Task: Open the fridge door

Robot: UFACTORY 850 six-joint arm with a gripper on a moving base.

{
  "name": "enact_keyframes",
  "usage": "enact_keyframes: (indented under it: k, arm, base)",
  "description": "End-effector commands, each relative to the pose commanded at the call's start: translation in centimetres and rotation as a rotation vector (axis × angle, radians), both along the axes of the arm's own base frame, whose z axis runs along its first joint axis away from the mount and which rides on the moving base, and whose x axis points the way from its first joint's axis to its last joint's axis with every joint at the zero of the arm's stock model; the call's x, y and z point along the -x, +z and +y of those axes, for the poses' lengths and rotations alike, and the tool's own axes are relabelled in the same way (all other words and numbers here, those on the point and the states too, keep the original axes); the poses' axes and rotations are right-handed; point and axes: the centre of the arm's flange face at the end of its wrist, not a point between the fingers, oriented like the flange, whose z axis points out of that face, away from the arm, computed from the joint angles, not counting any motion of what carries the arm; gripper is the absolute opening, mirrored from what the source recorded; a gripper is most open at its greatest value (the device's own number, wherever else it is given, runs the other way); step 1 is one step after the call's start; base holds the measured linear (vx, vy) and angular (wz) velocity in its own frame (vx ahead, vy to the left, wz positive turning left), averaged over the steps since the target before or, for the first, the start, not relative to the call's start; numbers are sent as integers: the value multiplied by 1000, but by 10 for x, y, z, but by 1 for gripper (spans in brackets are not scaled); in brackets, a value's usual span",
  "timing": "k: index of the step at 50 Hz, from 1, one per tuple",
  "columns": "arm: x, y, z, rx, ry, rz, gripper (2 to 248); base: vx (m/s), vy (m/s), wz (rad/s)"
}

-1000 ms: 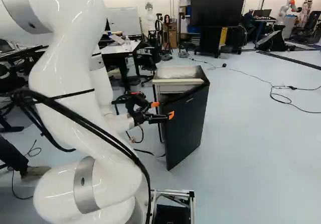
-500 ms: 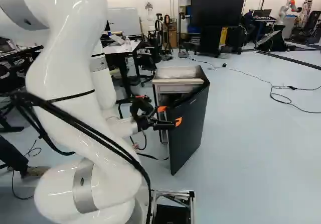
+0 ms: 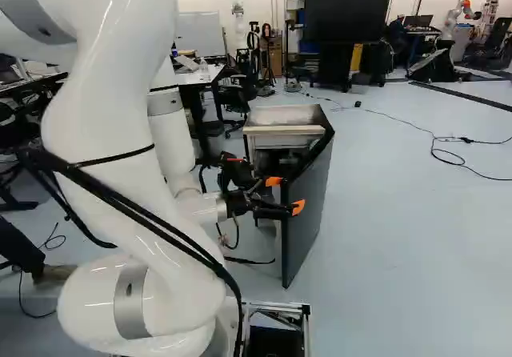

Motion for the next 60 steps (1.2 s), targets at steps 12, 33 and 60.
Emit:
enact_keyframes:
  k: [12, 33, 60]
  arm:
    - [7, 1, -17, 13, -94, -4, 247]
    - [6, 3, -50, 32, -275, -23, 247]
    - [-26, 1, -99, 31, -455, -77, 247]
  base:
    - [0, 0, 0]
    - [0, 0, 0]
    - [0, 0, 0]
